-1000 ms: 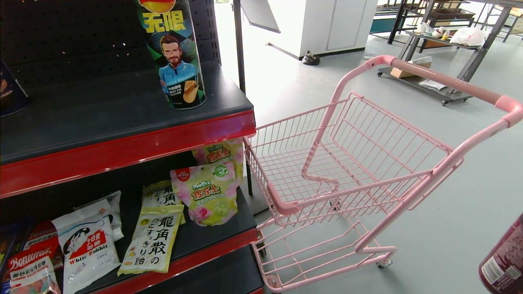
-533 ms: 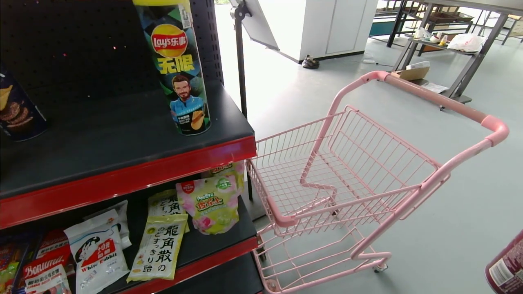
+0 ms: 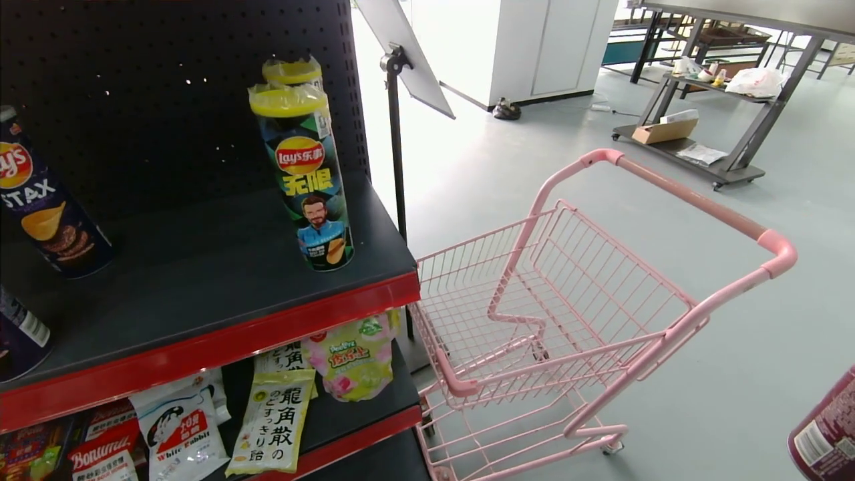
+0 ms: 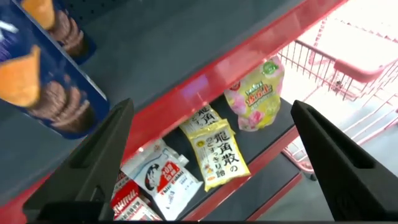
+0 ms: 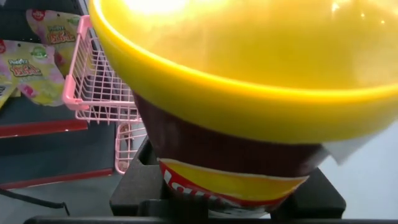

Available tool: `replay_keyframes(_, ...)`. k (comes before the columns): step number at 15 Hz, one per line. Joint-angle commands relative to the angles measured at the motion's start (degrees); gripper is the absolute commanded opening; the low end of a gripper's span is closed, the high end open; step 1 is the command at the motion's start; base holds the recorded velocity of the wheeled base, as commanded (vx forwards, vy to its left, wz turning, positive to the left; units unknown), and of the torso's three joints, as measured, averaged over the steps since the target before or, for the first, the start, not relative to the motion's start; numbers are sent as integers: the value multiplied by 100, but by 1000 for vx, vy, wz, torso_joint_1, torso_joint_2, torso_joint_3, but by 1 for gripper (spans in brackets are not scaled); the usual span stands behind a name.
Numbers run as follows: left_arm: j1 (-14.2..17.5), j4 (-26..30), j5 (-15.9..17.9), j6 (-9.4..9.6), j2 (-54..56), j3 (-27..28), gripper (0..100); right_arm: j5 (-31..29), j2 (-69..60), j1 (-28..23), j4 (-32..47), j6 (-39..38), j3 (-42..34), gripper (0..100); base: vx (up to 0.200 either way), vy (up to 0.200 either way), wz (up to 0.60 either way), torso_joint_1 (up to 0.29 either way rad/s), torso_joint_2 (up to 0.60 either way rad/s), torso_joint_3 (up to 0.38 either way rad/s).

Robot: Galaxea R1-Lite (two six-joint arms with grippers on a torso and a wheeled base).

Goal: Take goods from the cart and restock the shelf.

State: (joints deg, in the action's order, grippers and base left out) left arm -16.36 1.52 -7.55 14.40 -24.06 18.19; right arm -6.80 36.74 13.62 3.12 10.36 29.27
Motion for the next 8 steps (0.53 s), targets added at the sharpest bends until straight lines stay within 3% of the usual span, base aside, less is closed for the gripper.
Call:
replay_keyframes(1,1,-3,-1,2,-28,18,100,3,61,1,-4,1,9,0,0,0,0,198,-608,-388)
replay_keyframes(3,1,-3,-1,28,-28,18,100,-5,61,1,-4,1,17,0,0,0,0,220,-564,-352)
replay_keyframes(5,10,-3,-10,37,-19,18,100,-5,52,1,-4,1,26,0,-200,0,0,173,-437,-271)
replay_keyframes(8,1,-3,-10,37,-2,18,100,-5,44,1,-4,1,26,0,-200,0,0,38,-79,-58)
